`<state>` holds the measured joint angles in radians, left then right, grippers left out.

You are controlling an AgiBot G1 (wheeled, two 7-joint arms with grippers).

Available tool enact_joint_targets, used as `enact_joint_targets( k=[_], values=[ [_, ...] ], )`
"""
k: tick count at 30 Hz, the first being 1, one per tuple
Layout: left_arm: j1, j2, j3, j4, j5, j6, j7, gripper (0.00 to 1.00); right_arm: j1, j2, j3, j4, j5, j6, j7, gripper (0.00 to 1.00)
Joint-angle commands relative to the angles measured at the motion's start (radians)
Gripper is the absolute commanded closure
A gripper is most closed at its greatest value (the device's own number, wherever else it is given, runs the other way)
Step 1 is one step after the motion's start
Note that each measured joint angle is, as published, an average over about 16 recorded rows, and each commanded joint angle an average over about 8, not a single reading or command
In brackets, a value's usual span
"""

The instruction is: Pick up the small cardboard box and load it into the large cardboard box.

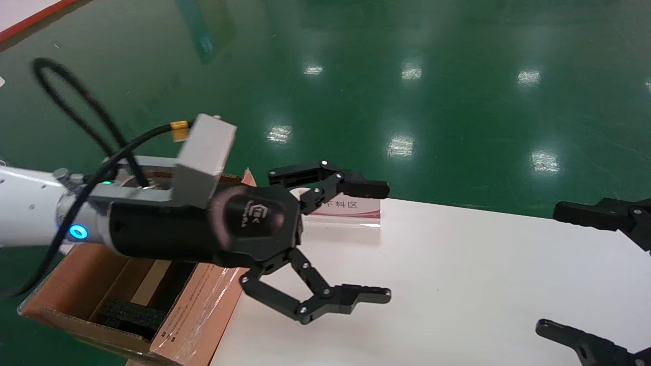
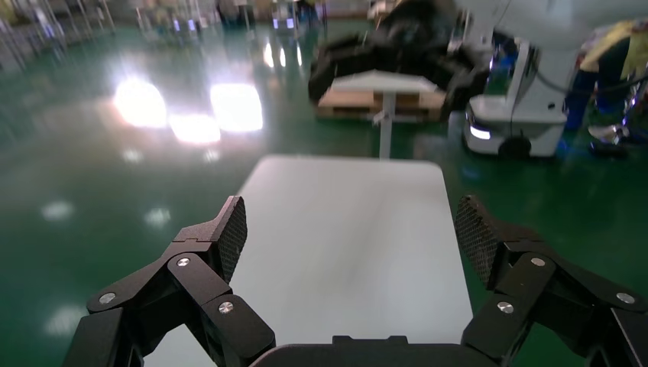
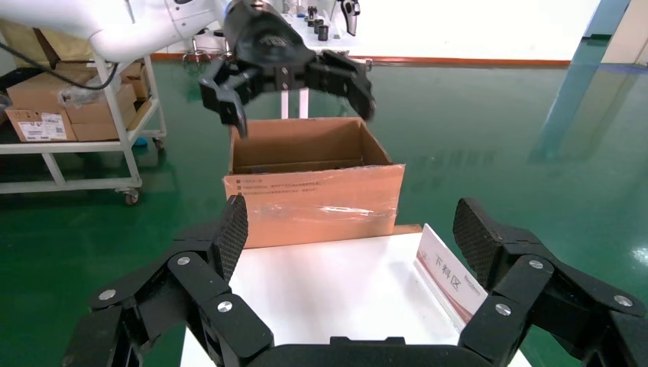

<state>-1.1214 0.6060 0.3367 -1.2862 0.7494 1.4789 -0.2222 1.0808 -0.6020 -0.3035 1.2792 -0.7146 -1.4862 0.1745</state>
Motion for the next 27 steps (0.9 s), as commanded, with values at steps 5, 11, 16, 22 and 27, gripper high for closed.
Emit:
enact_joint_targets(
  k=[5,11,16,22,27],
  values=[
    [0.092,0.010,-0.113,0.004,-0.034,0.030,0.052,0.00,0.000,0.000,0.000,0.000,0.000,0.000,0.000,0.00],
    [0.087,0.010,-0.106,0.004,-0.035,0.030,0.048,0.00,0.000,0.000,0.000,0.000,0.000,0.000,0.000,0.00],
    [0.073,0.008,-0.089,0.004,-0.030,0.025,0.043,0.00,0.000,0.000,0.000,0.000,0.000,0.000,0.000,0.00],
    [0.063,0.007,-0.076,0.003,-0.025,0.022,0.040,0.00,0.000,0.000,0.000,0.000,0.000,0.000,0.000,0.00],
    [0.059,0.006,-0.071,0.003,-0.024,0.020,0.038,0.00,0.000,0.000,0.000,0.000,0.000,0.000,0.000,0.00]
  ],
)
